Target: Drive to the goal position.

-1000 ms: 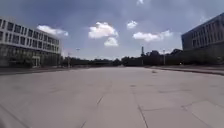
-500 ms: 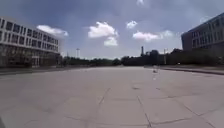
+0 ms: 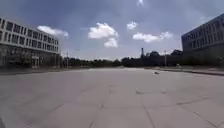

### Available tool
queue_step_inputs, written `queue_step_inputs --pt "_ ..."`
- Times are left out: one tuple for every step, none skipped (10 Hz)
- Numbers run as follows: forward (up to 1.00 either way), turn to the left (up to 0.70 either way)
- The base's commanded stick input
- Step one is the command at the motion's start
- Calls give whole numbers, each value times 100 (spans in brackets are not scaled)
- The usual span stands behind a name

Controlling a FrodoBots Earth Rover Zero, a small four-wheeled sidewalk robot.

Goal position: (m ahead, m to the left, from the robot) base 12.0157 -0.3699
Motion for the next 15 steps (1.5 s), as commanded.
queue_step_inputs --pt "70 0" --pt "70 0" --pt "70 0" --pt "70 0" --pt "70 0" --pt "70 0" --pt "70 0" --pt "70 0" --pt "70 0" --pt "70 0" --pt "70 0" --pt "70 0" --pt "70 0" --pt "70 0" --pt "70 0"
